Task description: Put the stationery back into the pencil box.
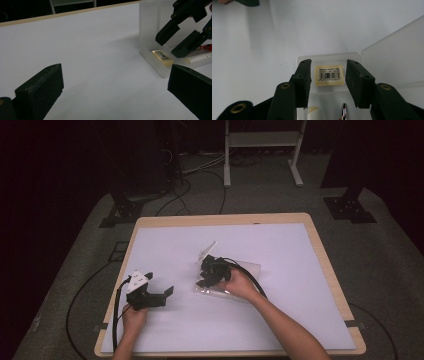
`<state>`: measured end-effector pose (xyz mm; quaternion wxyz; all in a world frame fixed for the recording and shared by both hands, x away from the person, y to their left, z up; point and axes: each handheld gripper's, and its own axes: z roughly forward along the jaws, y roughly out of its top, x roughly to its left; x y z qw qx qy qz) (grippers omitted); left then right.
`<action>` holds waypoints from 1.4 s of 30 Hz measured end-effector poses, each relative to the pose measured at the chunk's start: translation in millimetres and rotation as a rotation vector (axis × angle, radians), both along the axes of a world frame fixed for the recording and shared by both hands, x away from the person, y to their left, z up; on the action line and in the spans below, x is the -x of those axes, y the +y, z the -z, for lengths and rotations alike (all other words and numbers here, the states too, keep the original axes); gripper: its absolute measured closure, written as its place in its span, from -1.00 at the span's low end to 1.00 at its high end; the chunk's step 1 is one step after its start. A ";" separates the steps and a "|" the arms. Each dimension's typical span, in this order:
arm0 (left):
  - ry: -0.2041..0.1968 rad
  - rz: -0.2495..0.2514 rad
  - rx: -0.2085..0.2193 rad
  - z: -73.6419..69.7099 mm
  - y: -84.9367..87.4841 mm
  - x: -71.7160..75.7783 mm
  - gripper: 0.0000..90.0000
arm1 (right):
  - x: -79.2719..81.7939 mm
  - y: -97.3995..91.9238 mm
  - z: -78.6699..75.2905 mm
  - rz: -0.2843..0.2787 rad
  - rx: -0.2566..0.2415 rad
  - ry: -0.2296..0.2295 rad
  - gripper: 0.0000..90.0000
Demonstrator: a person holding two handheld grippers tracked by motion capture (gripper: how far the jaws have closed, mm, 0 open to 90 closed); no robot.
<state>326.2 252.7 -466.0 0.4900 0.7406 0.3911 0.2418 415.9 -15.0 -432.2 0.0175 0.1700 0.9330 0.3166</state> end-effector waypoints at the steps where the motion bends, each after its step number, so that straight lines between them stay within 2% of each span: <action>1: 0.000 -0.002 0.002 0.1 0.0 -0.2 -1.00 | 0.9 -1.3 -2.4 -0.002 -0.004 -0.004 0.21; 10: 0.001 -0.001 -0.013 0.0 0.2 -0.2 -1.00 | 12.6 -16.8 -20.1 -0.024 -0.042 -0.010 0.08; 21: -0.003 0.000 -0.009 0.2 0.3 0.5 -1.00 | 21.9 -40.6 -22.8 -0.011 -0.078 0.010 -0.03; 27: -0.002 -0.003 -0.010 0.2 0.4 0.3 -1.00 | 24.9 -51.6 -26.8 -0.012 -0.099 0.005 -0.07; 33: 0.001 -0.002 -0.010 0.2 0.2 0.5 -1.00 | 28.7 -58.1 -27.7 -0.009 -0.101 0.004 -0.12; 37: 0.000 -0.005 -0.003 0.4 0.0 0.4 -1.00 | 31.6 -64.8 -27.9 -0.003 -0.128 0.017 -0.13; 42: 0.000 -0.005 -0.005 0.4 0.0 0.5 -1.00 | 33.8 -70.8 -26.5 0.001 -0.136 0.021 -0.15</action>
